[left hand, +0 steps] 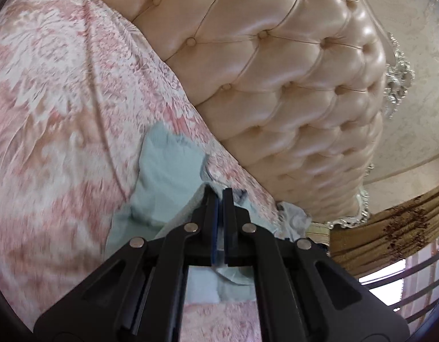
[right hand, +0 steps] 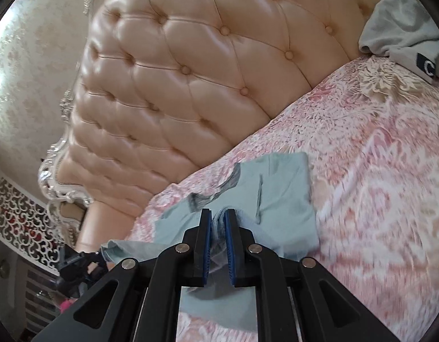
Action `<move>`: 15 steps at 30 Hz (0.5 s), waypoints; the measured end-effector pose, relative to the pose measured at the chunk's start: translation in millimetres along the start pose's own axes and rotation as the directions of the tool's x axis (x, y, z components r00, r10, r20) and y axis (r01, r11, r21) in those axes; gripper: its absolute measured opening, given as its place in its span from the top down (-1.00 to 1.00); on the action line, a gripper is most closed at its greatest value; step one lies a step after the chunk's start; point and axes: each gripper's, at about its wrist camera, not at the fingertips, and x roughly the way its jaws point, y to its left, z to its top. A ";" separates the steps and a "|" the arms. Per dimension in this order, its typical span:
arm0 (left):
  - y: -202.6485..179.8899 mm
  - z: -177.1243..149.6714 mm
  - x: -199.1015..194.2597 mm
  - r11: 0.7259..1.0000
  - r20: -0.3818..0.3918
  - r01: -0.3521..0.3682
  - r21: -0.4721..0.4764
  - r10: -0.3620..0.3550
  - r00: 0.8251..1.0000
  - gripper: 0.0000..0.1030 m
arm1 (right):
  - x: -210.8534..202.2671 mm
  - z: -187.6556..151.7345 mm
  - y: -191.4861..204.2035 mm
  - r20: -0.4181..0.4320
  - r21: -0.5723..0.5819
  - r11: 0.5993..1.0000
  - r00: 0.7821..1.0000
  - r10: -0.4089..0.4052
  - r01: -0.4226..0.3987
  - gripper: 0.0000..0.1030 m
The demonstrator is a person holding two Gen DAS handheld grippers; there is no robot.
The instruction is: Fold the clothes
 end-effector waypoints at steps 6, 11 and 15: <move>0.4 27.3 33.4 0.998 -0.006 -0.059 -0.002 0.059 0.998 0.94 | 42.5 27.1 -7.2 -0.042 0.000 0.998 0.997 -0.063 0.063 0.80; 12.0 41.6 64.8 0.992 -0.043 -0.122 -0.017 0.121 0.992 0.94 | 68.8 43.6 -25.8 -0.058 0.067 0.996 0.997 -0.048 0.052 0.80; 37.8 46.7 92.7 0.971 -0.131 -0.224 -0.085 0.212 0.968 0.93 | 97.7 46.9 -44.0 -0.160 0.105 0.985 0.980 -0.117 0.134 0.46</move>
